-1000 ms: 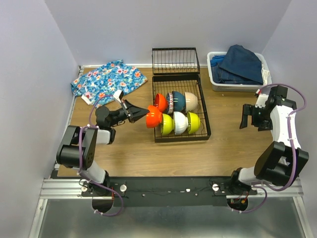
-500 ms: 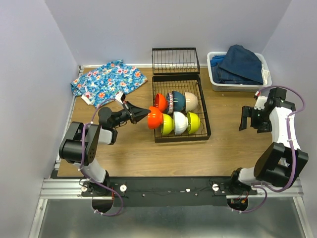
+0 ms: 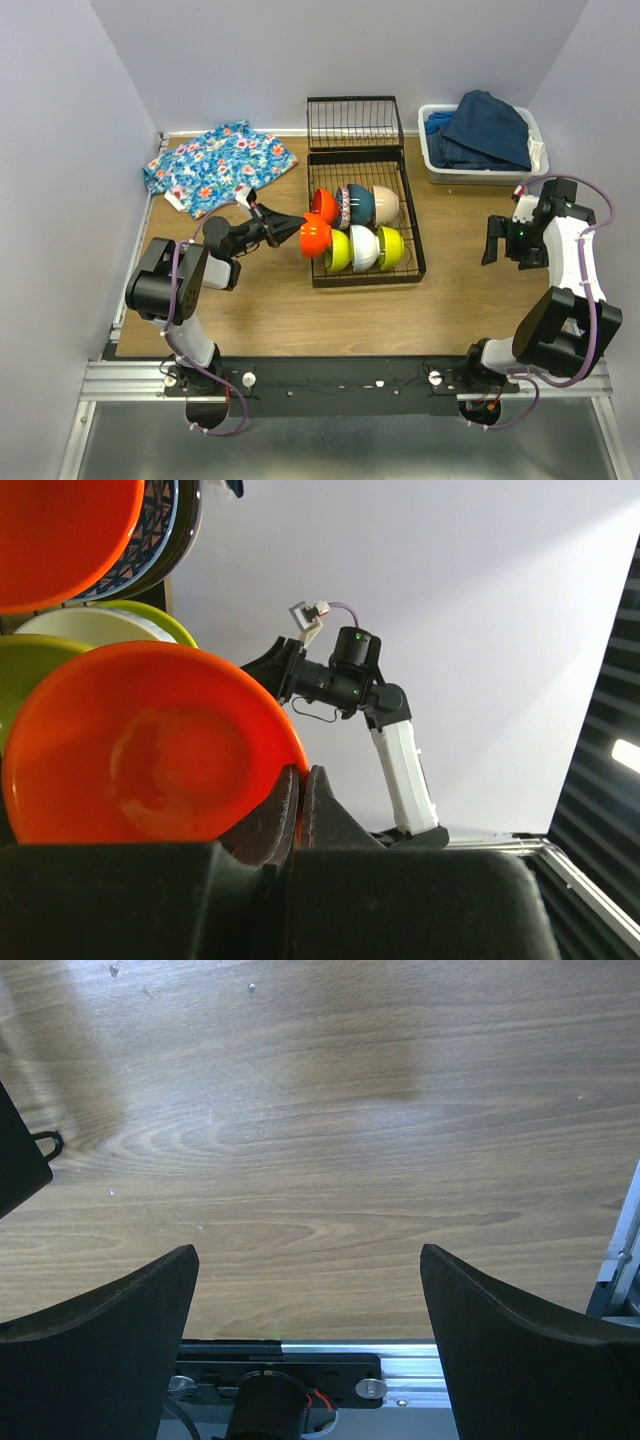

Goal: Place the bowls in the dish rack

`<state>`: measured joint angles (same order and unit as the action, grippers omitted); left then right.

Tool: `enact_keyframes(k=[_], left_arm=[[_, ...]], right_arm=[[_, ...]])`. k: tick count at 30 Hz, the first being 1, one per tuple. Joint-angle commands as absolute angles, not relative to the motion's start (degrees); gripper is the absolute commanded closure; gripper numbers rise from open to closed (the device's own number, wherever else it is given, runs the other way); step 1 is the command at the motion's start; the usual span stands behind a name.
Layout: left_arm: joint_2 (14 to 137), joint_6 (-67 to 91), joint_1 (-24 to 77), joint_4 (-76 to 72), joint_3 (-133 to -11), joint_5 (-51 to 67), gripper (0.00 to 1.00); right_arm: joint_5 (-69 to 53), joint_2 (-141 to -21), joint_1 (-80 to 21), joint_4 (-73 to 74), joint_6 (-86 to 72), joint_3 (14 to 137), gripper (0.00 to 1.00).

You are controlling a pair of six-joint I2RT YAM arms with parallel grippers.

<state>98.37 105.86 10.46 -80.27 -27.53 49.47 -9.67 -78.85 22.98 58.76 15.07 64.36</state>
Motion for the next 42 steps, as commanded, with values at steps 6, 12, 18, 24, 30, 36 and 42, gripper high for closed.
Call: enact_keyframes(k=[6,12,18,24,30,36,42], left_arm=[[99.4,105.3,13.54,-96.24,-25.76,47.37,1.0],[98.88,104.94,13.71,-96.24,-25.58,47.64,1.0],[99.06,101.96,12.57,-91.24,-25.22,48.87,1.0],[97.47,95.54,12.48,-80.26,-25.4,49.22,0.99],[97.74,92.29,12.39,-74.88,-26.28,48.69,0.92],[92.39,89.74,12.57,-67.51,-26.54,47.73,0.95],[87.02,83.33,12.39,-55.48,-27.16,46.85,0.78]], right_arm=[[-8.09,-78.93,23.2,57.4,15.64,62.32,0.0],[-8.17,-78.84,23.2,57.3,15.73,61.61,0.0],[-8.44,-79.36,23.2,57.13,15.56,62.4,0.0],[-8.79,-79.63,23.2,56.6,15.38,62.4,0.0],[-8.61,-79.19,23.2,56.51,15.38,61.79,0.0],[-8.7,-78.93,23.2,56.25,15.56,60.82,0.0],[-9.23,-78.66,23.2,55.72,15.29,60.29,0.0]])
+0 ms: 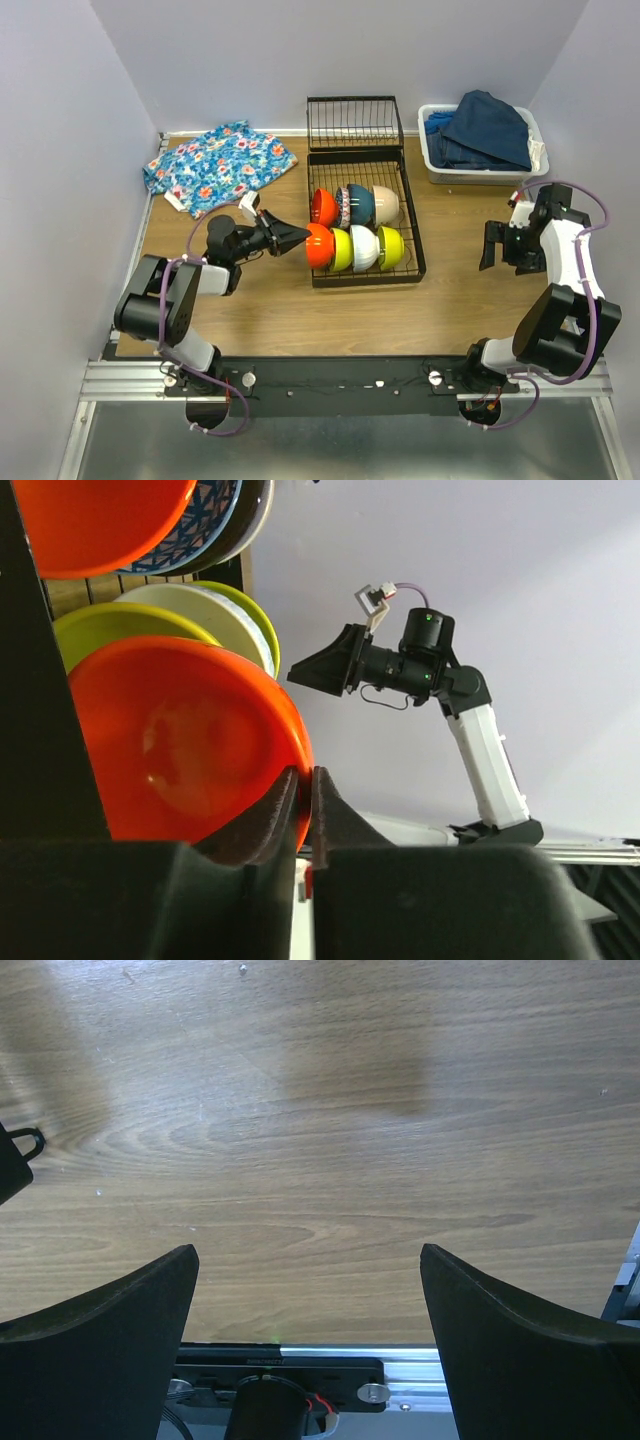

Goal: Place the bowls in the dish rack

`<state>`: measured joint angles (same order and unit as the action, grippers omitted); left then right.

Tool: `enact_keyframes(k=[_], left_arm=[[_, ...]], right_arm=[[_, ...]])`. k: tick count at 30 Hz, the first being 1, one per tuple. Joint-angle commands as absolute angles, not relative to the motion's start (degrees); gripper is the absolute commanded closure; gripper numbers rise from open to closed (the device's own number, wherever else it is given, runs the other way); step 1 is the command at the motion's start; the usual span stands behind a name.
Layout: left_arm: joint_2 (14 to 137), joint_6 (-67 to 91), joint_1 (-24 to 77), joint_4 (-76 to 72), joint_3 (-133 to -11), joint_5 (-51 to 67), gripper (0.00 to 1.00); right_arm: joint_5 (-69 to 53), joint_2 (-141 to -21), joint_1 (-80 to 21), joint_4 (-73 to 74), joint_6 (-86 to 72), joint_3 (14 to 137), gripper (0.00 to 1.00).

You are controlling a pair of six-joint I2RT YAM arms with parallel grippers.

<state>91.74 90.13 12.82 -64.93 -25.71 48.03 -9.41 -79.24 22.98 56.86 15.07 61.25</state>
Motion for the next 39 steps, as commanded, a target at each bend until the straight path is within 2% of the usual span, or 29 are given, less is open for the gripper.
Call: enact_keyframes(k=[1,5,10,16,18,22,23,24,27,30,33,35,36,39], left_arm=[[86.58,82.36,12.39,-53.89,-27.33,46.93,0.73],[85.25,73.59,12.48,-38.63,-29.0,46.76,0.68],[84.55,70.76,12.39,-34.28,-29.18,45.97,0.57],[81.39,66.72,11.52,-29.36,-31.64,46.23,0.52],[78.68,63.74,10.47,-22.44,-33.82,46.32,0.52],[71.12,48.03,6.51,-4.09,-41.64,42.22,0.5],[69.89,35.98,6.24,6.49,-44.53,39.66,0.48],[68.13,30.9,6.24,10.94,-50.04,37.12,0.47],[67.76,18.31,6.15,19.49,-57.27,29.37,0.42],[70.91,8.39,5.89,27.14,-63.52,23.04,0.37],[71.72,3.61,4.05,28.57,-63.99,21.88,0.28],[71.37,3.51,-1.21,26.47,-63.02,22.41,0.24],[71.19,3.69,-2.45,25.76,-62.41,21.54,0.02],[71.8,0.28,-4.74,23.65,-62.75,13.91,0.01]], right_arm=[[-9.23,-78.66,23.2,55.55,15.29,60.21,0.0],[-9.49,-78.75,23.2,55.46,15.38,60.21,0.0],[-9.75,-78.31,23.2,55.2,15.29,60.03,0.0],[-10.37,-76.91,23.2,55.72,14.85,59.85,0.0],[-10.28,-76.2,23.2,56.16,15.12,60.29,0.0],[-11.68,-76.02,23.2,56.87,14.59,63.79,0.0],[-13.78,-76.46,23.2,56.95,14.24,64.85,0.0],[-14.67,-77.33,23.2,56.78,13.11,65.91,0.0],[-16.0,-78.05,23.2,53.63,8.81,68.73,0.0],[-11.09,-77.78,23.2,47.65,1.97,69.17,0.0],[-7.48,-78.13,23.2,43.51,0.18,69.52,0.0],[-7.21,-78.31,23.2,41.32,-1.39,69.96,0.0],[-7.29,-78.22,23.2,40.53,-1.49,70.13,0.0],[-8.17,-76.65,23.2,36.22,-3.24,70.05,0.0]])
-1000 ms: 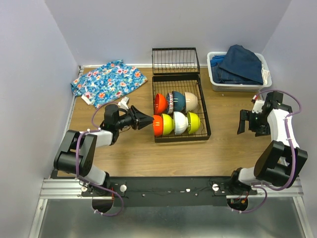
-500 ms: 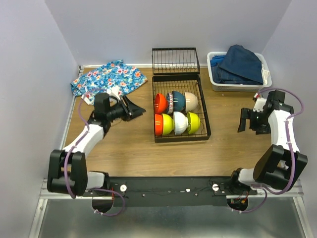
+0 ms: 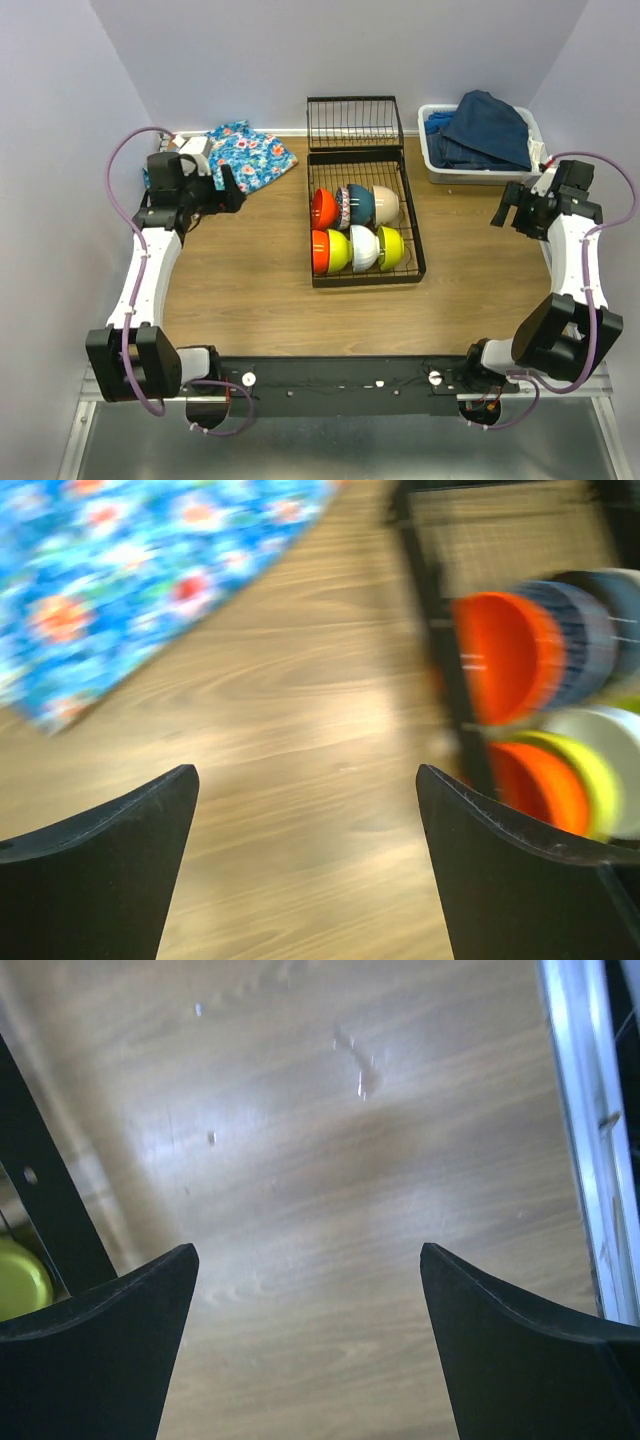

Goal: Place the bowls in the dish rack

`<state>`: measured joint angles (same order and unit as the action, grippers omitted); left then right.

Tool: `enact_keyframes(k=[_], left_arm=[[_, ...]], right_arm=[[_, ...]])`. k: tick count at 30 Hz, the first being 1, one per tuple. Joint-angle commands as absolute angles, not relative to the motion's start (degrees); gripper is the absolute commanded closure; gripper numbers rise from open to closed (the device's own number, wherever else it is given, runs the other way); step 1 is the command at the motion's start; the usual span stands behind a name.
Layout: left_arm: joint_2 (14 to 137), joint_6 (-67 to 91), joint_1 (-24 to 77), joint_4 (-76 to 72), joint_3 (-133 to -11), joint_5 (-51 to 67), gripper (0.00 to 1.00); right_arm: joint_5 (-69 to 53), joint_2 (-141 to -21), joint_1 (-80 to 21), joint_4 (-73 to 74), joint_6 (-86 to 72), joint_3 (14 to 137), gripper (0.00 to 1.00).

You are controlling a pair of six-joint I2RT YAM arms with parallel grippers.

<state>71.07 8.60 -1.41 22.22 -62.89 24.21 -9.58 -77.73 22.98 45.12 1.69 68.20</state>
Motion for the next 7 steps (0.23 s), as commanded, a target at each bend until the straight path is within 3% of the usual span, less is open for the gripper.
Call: enact_keyframes(k=[1,7], left_arm=[[72.15,-2.35,-4.75,23.21,-63.1,9.28,0.01],[75.32,-3.07,-6.85,23.64,-67.67,1.41,0.01]], right_arm=[[-8.61,-76.12,23.2,35.08,-3.51,69.87,0.0],[-11.25,-71.29,23.2,28.92,-4.22,67.77,0.0]])
